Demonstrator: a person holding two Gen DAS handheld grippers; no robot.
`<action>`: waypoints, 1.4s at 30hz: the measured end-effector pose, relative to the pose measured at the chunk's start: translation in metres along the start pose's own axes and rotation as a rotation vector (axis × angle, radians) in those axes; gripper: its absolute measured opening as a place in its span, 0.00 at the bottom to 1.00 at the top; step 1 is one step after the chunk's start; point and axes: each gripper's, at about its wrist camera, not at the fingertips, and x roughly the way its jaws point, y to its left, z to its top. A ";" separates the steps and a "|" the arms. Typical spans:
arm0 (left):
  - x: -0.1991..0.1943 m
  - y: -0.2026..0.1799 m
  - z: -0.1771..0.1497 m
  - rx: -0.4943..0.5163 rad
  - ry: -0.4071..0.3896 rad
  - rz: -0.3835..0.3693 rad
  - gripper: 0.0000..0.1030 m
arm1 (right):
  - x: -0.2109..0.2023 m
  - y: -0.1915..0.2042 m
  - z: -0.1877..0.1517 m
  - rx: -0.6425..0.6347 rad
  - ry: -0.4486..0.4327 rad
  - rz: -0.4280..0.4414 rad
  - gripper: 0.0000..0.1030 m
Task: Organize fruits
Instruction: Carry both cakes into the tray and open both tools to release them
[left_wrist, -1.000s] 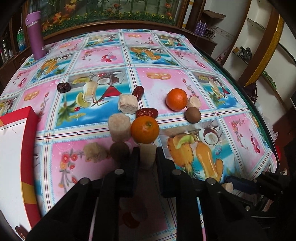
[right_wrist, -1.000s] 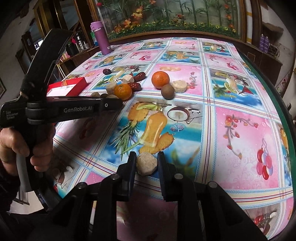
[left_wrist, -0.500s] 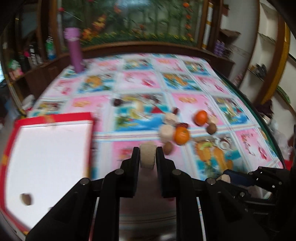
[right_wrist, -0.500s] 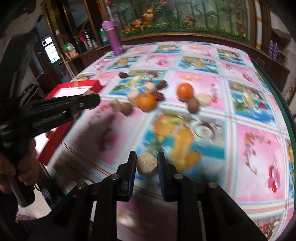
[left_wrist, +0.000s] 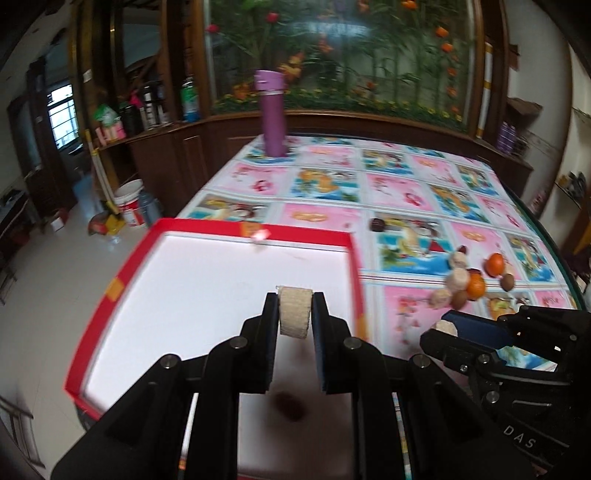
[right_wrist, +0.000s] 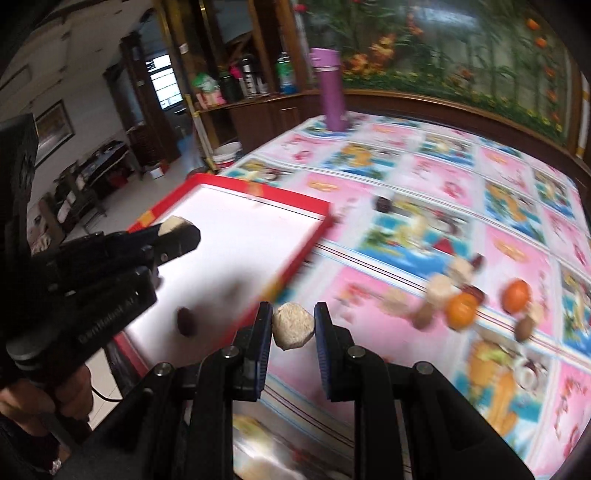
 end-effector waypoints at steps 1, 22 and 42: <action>0.000 0.006 -0.002 -0.007 -0.001 0.011 0.19 | 0.005 0.009 0.002 -0.016 0.003 0.009 0.20; 0.025 0.052 -0.022 -0.068 0.070 0.079 0.19 | 0.056 0.056 -0.001 -0.078 0.109 0.057 0.20; 0.039 0.055 -0.029 -0.066 0.124 0.125 0.19 | 0.062 0.054 -0.003 -0.074 0.155 0.047 0.21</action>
